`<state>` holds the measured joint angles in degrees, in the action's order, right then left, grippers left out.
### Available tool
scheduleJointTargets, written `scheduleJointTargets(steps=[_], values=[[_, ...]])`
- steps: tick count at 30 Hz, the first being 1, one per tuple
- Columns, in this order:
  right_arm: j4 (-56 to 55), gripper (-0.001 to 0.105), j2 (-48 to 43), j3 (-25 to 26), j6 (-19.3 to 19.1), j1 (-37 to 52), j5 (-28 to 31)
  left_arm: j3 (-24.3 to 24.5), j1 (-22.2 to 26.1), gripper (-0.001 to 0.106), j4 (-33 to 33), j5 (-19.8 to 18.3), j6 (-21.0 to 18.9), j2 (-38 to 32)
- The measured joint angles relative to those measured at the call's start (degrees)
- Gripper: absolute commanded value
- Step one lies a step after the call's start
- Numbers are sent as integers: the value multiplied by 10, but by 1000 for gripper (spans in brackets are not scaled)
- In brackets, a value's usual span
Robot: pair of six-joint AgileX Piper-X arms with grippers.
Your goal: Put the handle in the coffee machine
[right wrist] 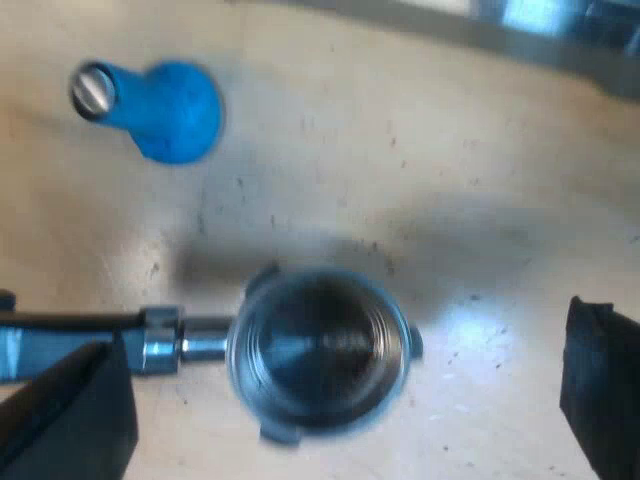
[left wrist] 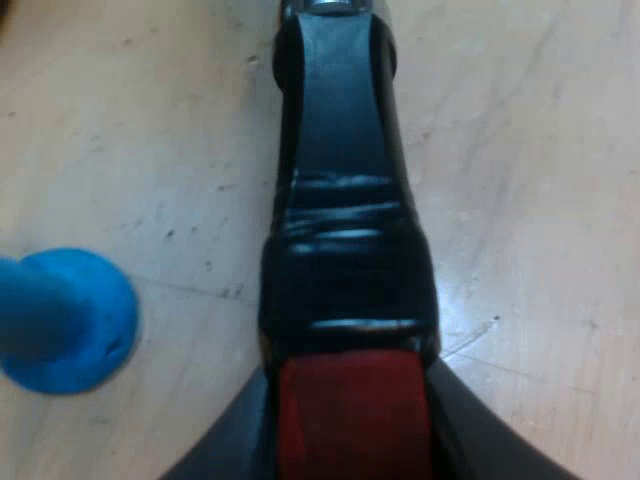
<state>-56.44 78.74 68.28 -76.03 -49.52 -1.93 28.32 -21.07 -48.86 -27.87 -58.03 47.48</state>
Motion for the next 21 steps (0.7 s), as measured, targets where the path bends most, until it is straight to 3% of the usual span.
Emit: scheduleJointTargets(steps=[3, 6, 8, 14, 21], values=[[0, 87, -25, 0, 5, -46, 86, 0, 31, 0, 11, -4, 1, 0], [18, 87, -31, -8, 9, -80, 132, 0, 73, 0, 19, -11, 1, 0], [38, 87, -32, -22, 8, -102, 139, 0, 93, 0, 22, -13, 1, 0], [134, 66, -32, -79, 2, -128, 165, 27, 149, 0, 23, -13, 12, 2], [212, 66, -32, -86, -3, -140, 202, 59, 195, 0, 39, -35, 31, 33]])
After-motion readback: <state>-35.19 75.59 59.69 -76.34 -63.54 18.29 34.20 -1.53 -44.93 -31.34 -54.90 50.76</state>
